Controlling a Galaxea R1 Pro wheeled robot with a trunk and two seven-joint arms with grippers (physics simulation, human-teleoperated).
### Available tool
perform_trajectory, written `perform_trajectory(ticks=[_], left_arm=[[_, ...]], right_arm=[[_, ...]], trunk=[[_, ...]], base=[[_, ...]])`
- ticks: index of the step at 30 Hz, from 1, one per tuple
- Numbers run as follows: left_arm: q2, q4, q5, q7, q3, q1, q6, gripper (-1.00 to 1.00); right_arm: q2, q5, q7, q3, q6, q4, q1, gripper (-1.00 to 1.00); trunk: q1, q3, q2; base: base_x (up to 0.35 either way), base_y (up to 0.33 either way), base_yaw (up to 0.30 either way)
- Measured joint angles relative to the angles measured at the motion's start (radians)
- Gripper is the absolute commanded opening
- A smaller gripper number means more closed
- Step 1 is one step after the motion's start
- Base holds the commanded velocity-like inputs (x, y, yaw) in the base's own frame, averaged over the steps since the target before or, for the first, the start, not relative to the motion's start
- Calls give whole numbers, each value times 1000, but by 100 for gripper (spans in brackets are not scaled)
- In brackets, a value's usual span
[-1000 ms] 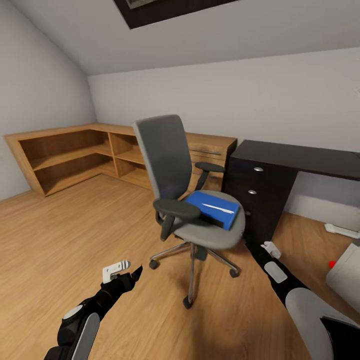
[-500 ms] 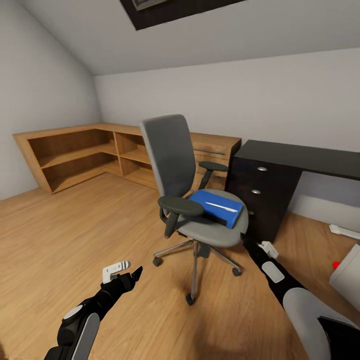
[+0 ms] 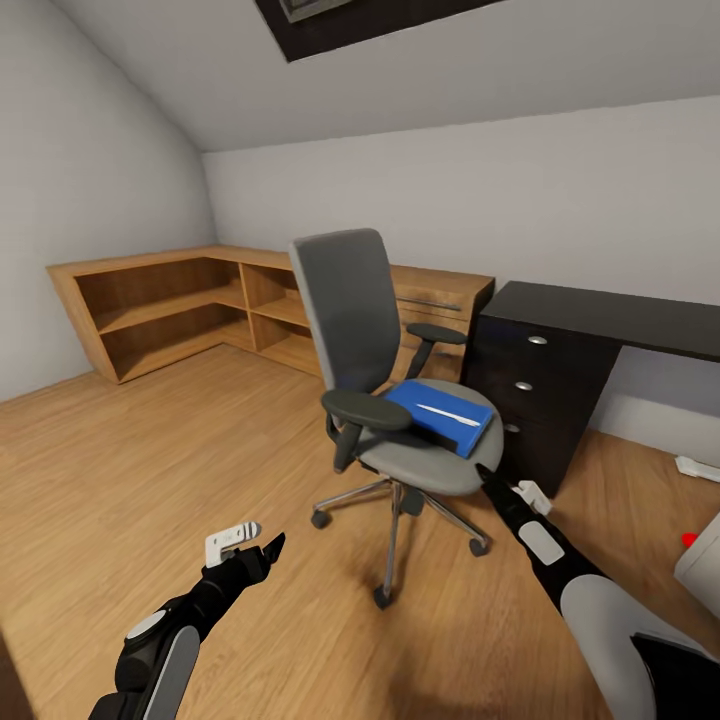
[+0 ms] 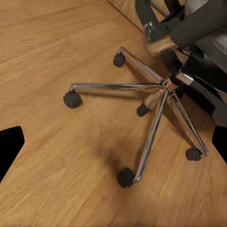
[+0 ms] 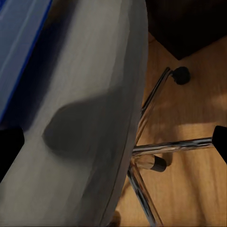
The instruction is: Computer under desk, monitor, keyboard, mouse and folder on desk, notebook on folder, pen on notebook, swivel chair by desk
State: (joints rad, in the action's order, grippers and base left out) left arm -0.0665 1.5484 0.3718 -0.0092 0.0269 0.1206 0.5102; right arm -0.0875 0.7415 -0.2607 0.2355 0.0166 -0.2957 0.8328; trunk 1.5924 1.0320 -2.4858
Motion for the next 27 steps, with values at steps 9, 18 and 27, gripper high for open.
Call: perform_trajectory(ticks=[9, 18, 27], left_arm=[[0, 0, 0, 0, 0, 0, 0, 100], [0, 0, 0, 1, 0, 0, 0, 100], [-1, 0, -1, 1, -1, 0, -2, 100]], right_arm=[[12, 2, 3, 0, 0, -2, 0, 100], [12, 4, 2, 3, 0, -8, 0, 100], [12, 5, -1, -4, 0, -17, 0, 100]], trunk=[[0, 0, 0], [0, 0, 0], [-1, 2, 0]], base=[[0, 0, 0], [0, 0, 140], [113, 0, 181]])
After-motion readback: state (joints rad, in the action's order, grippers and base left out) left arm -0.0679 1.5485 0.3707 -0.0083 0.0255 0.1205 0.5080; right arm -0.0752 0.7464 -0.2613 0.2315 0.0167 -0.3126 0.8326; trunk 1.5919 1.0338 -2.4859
